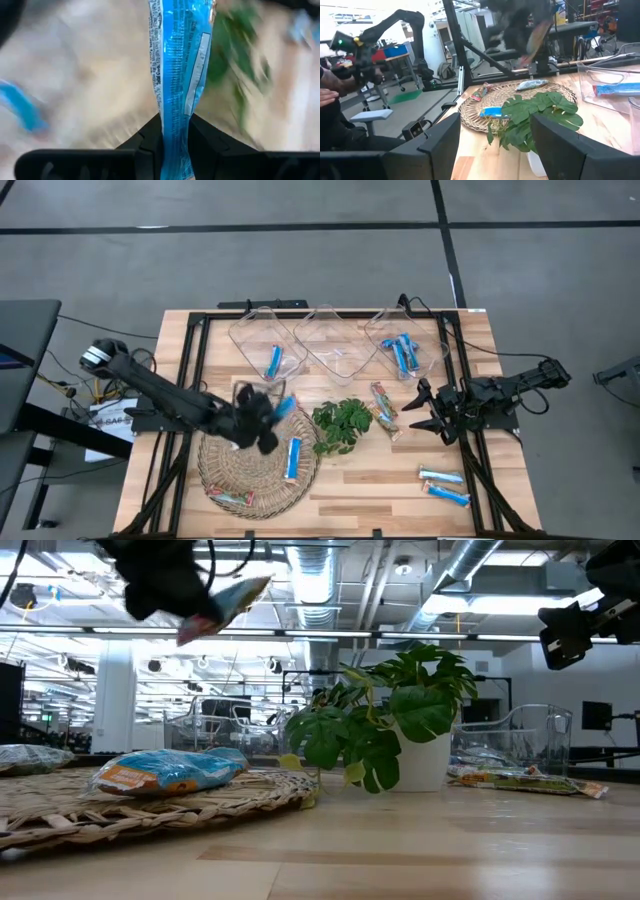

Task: Pick and place Granola Bars by type
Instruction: Put the red granola bar into the left transparent bin

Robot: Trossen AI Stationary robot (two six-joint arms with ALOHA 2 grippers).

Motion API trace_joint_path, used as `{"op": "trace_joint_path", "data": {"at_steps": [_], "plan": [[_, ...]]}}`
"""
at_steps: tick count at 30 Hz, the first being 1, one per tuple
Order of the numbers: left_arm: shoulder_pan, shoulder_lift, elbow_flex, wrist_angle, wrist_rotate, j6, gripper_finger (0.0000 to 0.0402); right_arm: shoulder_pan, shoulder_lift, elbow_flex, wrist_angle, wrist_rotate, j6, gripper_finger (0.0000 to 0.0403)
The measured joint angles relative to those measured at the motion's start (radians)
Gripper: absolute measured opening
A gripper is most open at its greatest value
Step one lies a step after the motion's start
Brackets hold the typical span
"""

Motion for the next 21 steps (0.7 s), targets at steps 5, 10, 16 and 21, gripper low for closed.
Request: {"op": "trace_joint_path", "data": {"at_steps": [5, 10, 16, 21], "plan": [[0.083, -0.072, 0.000, 0.020, -0.226, 0.084, 0.0065, 0.000, 0.000, 0.000, 0.000, 0.000, 0.000, 0.0232], [0.211, -0.110, 0.001, 0.006, -0.290, 0.163, 0.0065, 0.000, 0.000, 0.000, 0.000, 0.000, 0.000, 0.0232], [0.388, -0.102, 0.001, 0.008, -0.220, 0.282, 0.0065, 0.000, 0.000, 0.000, 0.000, 0.000, 0.000, 0.0232], [0.536, -0.097, -0.015, 0.005, -0.106, 0.353, 0.0065, 0.000, 0.000, 0.000, 0.000, 0.000, 0.000, 0.0232]]}}
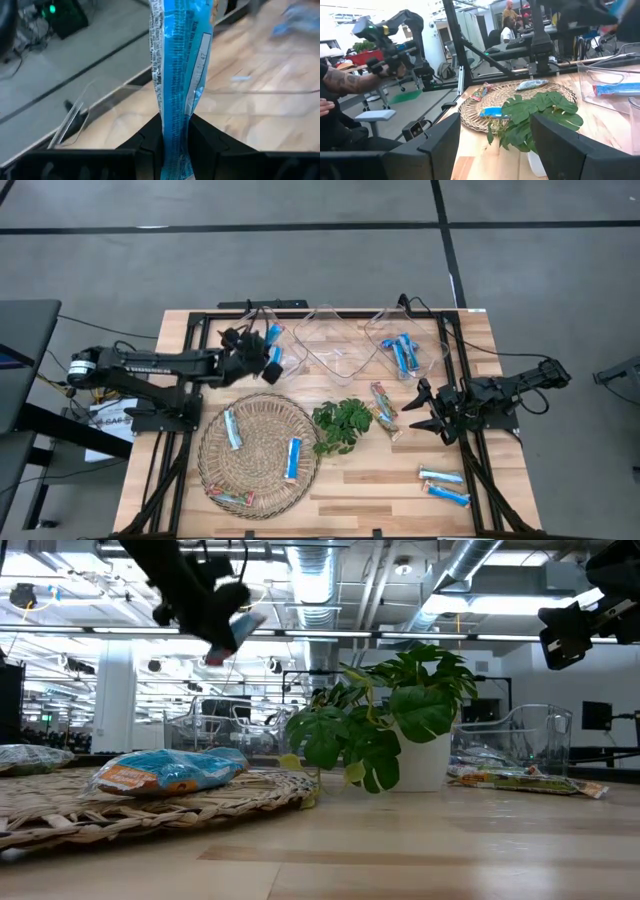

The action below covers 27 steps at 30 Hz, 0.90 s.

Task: Pick and place Granola Bars by type
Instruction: Put the red granola bar into the left transparent bin

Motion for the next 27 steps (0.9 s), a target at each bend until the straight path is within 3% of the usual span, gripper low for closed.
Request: {"op": "trace_joint_path", "data": {"at_steps": [7, 15, 21, 27], "plan": [[0.185, 0.000, -0.084, 0.006, 0.228, 0.021, 0.0065, 0.000, 0.000, 0.000, 0.000, 0.000, 0.000, 0.0232], [0.282, 0.000, -0.191, 0.144, 0.335, 0.121, 0.0065, 0.000, 0.000, 0.000, 0.000, 0.000, 0.000, 0.0232], [0.314, 0.001, -0.201, 0.191, 0.368, 0.151, 0.0067, 0.000, 0.000, 0.000, 0.000, 0.000, 0.000, 0.0232], [0.351, 0.001, -0.201, 0.191, 0.455, 0.144, 0.0109, 0.000, 0.000, 0.000, 0.000, 0.000, 0.000, 0.0232]]}}
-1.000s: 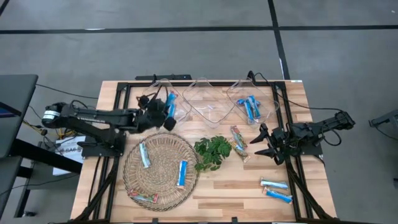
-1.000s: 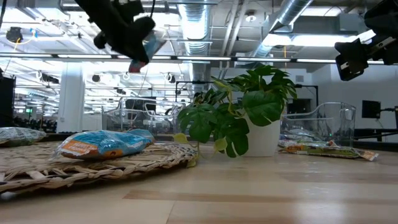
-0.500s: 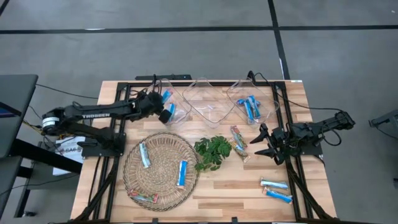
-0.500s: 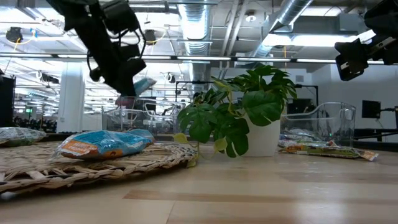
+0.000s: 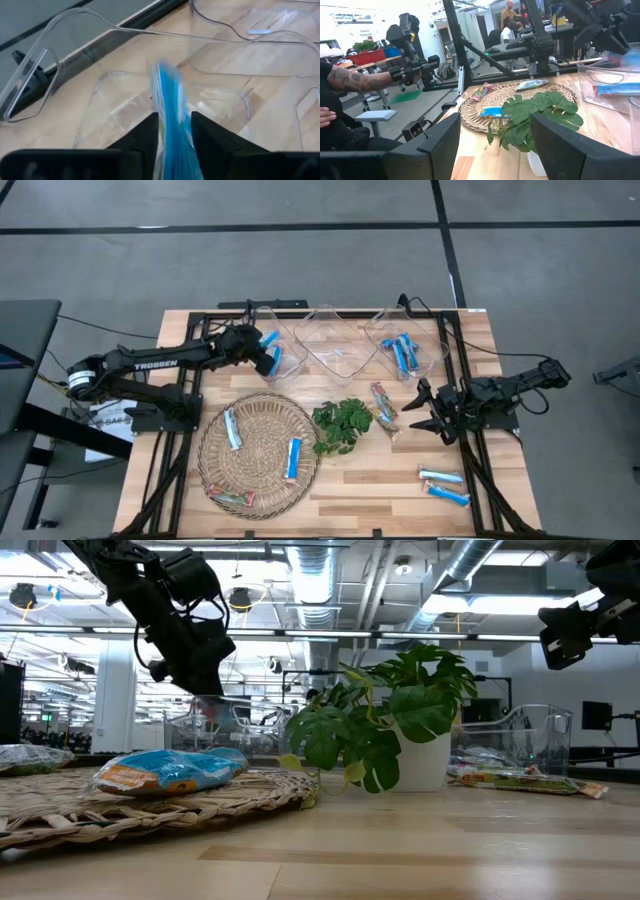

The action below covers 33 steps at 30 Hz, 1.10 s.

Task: Pick and place Granola Bars by type
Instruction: Put the red granola bar into the left transparent bin

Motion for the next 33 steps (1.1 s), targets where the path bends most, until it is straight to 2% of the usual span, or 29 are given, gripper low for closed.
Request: {"op": "trace_joint_path", "data": {"at_steps": [6, 11, 14, 19, 23, 26, 33], "plan": [[0.014, 0.000, 0.000, 0.002, 0.010, -0.012, 0.0171, 0.000, 0.000, 0.000, 0.000, 0.000, 0.000, 0.0232], [0.003, -0.002, 0.000, 0.090, 0.044, 0.004, 0.0189, 0.000, 0.000, 0.000, 0.000, 0.000, 0.000, 0.0232], [-0.012, -0.008, 0.013, 0.145, 0.143, 0.017, 0.0189, 0.000, 0.000, 0.000, 0.000, 0.000, 0.000, 0.0232], [-0.070, -0.008, 0.066, 0.183, 0.396, 0.048, 0.0181, 0.000, 0.000, 0.000, 0.000, 0.000, 0.000, 0.0232], [-0.172, -0.008, 0.112, 0.187, 0.479, 0.064, 0.0171, 0.000, 0.000, 0.000, 0.000, 0.000, 0.000, 0.0232], [-0.271, -0.008, 0.148, 0.162, 0.456, 0.076, 0.0164, 0.000, 0.000, 0.000, 0.000, 0.000, 0.000, 0.0232], [-0.535, -0.001, 0.248, -0.097, 0.181, 0.027, 0.0148, 0.000, 0.000, 0.000, 0.000, 0.000, 0.000, 0.0232]]}}
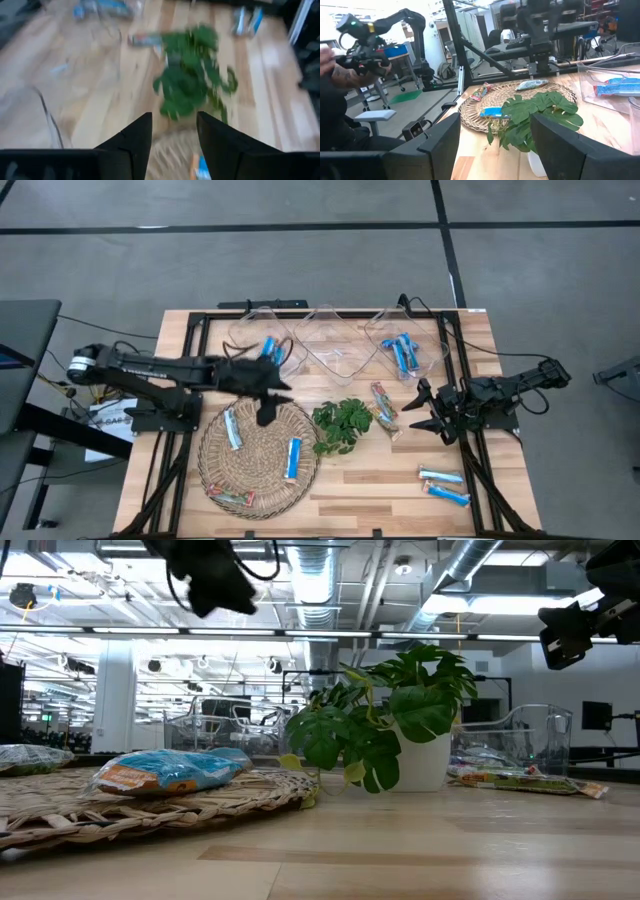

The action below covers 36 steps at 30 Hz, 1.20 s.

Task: Pick and place Granola Bars by type
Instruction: Put the red granola bar into the left transparent bin

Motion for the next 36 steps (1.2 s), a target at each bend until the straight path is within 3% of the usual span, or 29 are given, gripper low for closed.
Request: {"op": "trace_joint_path", "data": {"at_steps": [3, 7, 20, 27, 36], "plan": [[-0.101, 0.025, 0.044, -0.152, -0.082, -0.093, 0.0145, 0.000, 0.000, 0.000, 0.000, 0.000, 0.000, 0.0232], [-0.207, 0.083, 0.098, -0.327, -0.106, -0.240, 0.0144, 0.000, 0.000, 0.000, 0.000, 0.000, 0.000, 0.0232], [-0.463, 0.292, 0.217, -0.597, -0.002, -0.596, 0.0144, 0.000, 0.000, 0.000, 0.000, 0.000, 0.000, 0.0232], [-0.607, 0.373, 0.218, -0.648, 0.118, -0.814, 0.0144, 0.000, 0.000, 0.000, 0.000, 0.000, 0.000, 0.0232], [-0.733, 0.468, 0.218, -0.542, 0.234, -0.878, 0.0144, 0.000, 0.000, 0.000, 0.000, 0.000, 0.000, 0.0232]]}}
